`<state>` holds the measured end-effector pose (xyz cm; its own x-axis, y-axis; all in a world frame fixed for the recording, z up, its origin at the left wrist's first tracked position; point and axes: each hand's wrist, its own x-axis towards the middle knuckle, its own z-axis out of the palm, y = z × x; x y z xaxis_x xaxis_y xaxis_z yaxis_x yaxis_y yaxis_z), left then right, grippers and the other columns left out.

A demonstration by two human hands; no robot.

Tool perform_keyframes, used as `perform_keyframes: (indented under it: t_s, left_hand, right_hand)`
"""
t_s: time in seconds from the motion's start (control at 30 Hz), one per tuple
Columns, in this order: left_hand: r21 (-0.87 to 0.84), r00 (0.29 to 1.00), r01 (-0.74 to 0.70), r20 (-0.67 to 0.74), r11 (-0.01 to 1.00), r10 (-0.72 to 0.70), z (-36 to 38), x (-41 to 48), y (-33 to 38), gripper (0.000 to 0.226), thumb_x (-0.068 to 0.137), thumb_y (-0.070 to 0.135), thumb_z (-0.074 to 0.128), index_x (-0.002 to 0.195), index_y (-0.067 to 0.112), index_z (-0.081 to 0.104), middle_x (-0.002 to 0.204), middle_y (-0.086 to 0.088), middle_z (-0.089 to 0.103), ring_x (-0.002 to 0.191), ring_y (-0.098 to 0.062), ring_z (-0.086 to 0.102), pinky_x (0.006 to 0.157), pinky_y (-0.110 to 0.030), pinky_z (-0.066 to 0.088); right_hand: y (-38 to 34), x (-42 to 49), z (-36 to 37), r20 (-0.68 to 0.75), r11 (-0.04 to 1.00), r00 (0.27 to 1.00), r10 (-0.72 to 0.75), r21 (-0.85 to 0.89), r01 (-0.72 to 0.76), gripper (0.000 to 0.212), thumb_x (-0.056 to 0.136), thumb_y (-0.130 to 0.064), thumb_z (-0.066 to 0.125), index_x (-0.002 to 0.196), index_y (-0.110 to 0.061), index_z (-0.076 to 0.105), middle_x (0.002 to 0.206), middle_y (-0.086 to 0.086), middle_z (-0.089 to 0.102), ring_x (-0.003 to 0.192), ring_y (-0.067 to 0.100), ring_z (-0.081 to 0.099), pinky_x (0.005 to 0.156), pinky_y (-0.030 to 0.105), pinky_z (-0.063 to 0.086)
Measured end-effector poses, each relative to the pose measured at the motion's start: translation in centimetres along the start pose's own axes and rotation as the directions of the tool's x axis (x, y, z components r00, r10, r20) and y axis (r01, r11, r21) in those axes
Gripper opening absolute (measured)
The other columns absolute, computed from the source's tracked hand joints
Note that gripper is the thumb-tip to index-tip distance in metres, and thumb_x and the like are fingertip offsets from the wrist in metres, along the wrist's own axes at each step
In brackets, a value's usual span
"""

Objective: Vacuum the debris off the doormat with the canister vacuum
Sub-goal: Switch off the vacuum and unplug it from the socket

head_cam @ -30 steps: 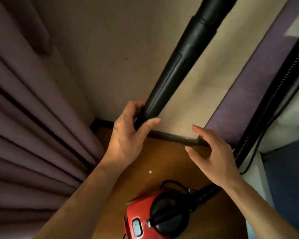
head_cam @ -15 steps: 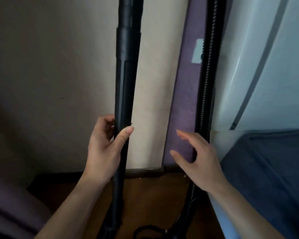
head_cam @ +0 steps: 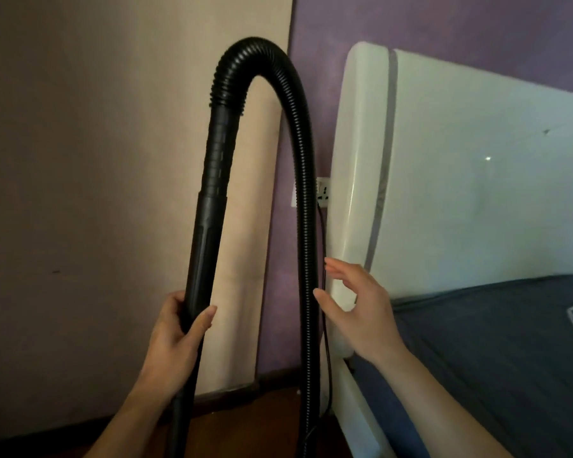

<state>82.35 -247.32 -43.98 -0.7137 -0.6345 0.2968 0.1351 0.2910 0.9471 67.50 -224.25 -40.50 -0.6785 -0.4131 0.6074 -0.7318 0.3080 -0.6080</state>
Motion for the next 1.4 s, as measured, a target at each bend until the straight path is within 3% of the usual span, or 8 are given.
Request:
perform_keyframes:
  t_s: [0.17, 0.37, 0.7, 0.83, 1.03, 1.17, 1.33, 1.4]
  left_hand:
    - [0.047, 1.0, -0.025, 0.007, 0.999, 0.024, 0.0, 0.4, -0.4, 0.013, 0.093, 0.021, 0.065, 0.102, 0.021, 0.057, 0.077, -0.021, 0.058, 0.06, -0.013, 0.055, 0.053, -0.019, 0.043]
    - [0.04, 0.96, 0.045, -0.278, 0.998, -0.032, -2.4, 3.1, -0.6, 0.019, 0.089, 0.019, 0.072, 0.098, 0.011, 0.058, 0.08, -0.014, 0.066, 0.08, -0.032, 0.063, 0.063, -0.031, 0.043]
    - [-0.012, 0.895, 0.026, -0.444, 1.0, -0.029, -2.6, 5.6, -3.8, 0.026, 0.085, 0.017, 0.076, 0.103, 0.014, 0.058, 0.08, -0.018, 0.069, 0.071, -0.025, 0.062, 0.058, 0.005, 0.034]
    - [-0.054, 0.882, 0.033, -0.468, 0.998, -0.055, -3.2, 6.3, -5.0, 0.028, 0.084, 0.015, 0.077, 0.102, 0.013, 0.056, 0.077, -0.014, 0.066, 0.08, -0.032, 0.064, 0.057, 0.004, 0.037]
    - [-0.13, 0.88, 0.001, -0.471, 0.992, -0.063, -3.7, 7.4, -5.9, 0.054, 0.068, 0.034, 0.089, 0.101, 0.01, 0.053, 0.074, -0.012, 0.062, 0.075, -0.033, 0.064, 0.052, 0.001, 0.039]
    - [-0.167, 0.879, -0.003, -0.471, 0.986, -0.077, -3.8, 7.6, -6.1, 0.036, 0.083, 0.0, 0.075, 0.109, 0.003, 0.051, 0.078, -0.015, 0.059, 0.053, -0.016, 0.06, 0.05, 0.001, 0.041]
    - [-0.2, 0.876, -0.022, -0.477, 0.98, -0.078, -3.9, 7.8, -6.8, 0.061, 0.063, 0.024, 0.092, 0.105, 0.012, 0.049, 0.076, -0.01, 0.058, 0.054, -0.024, 0.052, 0.055, -0.023, 0.051]
    - [-0.152, 0.893, -0.031, -0.447, 0.988, -0.041, -4.1, 7.2, -6.6, 0.041, 0.08, 0.013, 0.082, 0.104, 0.012, 0.048, 0.075, -0.006, 0.06, 0.053, -0.026, 0.054, 0.048, -0.01, 0.046]
  right_hand:
    - [-0.3, 1.5, -0.1, 0.019, 0.994, 1.0, 0.003, -0.109, 0.0, 0.052, 0.09, -0.03, 0.075, 0.138, -0.023, 0.059, 0.124, -0.013, 0.064, 0.116, -0.005, 0.057, 0.101, 0.014, 0.045]
    - [-0.9, 6.6, 0.3, -0.101, 0.971, 0.993, -0.059, -0.236, 0.034, 0.044, 0.094, -0.03, 0.067, 0.135, -0.017, 0.061, 0.12, -0.01, 0.06, 0.106, -0.003, 0.052, 0.097, 0.019, 0.046]
    - [2.1, 14.8, 5.3, -0.147, 0.972, 0.987, 0.06, -0.216, -0.092, 0.054, 0.095, -0.033, 0.066, 0.144, -0.014, 0.052, 0.136, 0.005, 0.056, 0.125, 0.02, 0.053, 0.112, 0.035, 0.042]
    - [2.4, 16.7, 7.5, -0.178, 0.953, 0.956, 0.232, -0.157, -0.26, 0.058, 0.099, -0.04, 0.059, 0.149, -0.012, 0.045, 0.144, 0.008, 0.053, 0.135, 0.025, 0.049, 0.115, 0.037, 0.038]
    - [2.7, 17.9, 9.4, -0.431, 0.948, 0.866, 0.253, -0.07, -0.311, 0.029, 0.099, -0.021, 0.064, 0.125, -0.009, 0.065, 0.12, 0.008, 0.071, 0.109, 0.026, 0.068, 0.095, 0.034, 0.054]
    - [2.4, 18.4, 9.7, -0.505, 0.935, 0.813, 0.29, -0.03, -0.352, 0.027, 0.093, -0.016, 0.072, 0.119, -0.008, 0.07, 0.113, 0.008, 0.075, 0.102, 0.025, 0.07, 0.082, 0.022, 0.045]
    - [2.7, 18.8, 10.6, -0.572, 0.93, 0.766, 0.294, -0.013, -0.367, 0.025, 0.092, -0.016, 0.073, 0.116, -0.01, 0.073, 0.11, 0.007, 0.076, 0.099, 0.026, 0.07, 0.082, 0.023, 0.045]
    - [2.9, 18.8, 10.7, -0.574, 0.931, 0.762, 0.3, 0.003, -0.365, 0.024, 0.093, -0.018, 0.072, 0.116, -0.011, 0.072, 0.109, 0.007, 0.076, 0.096, 0.025, 0.071, 0.083, 0.026, 0.052]
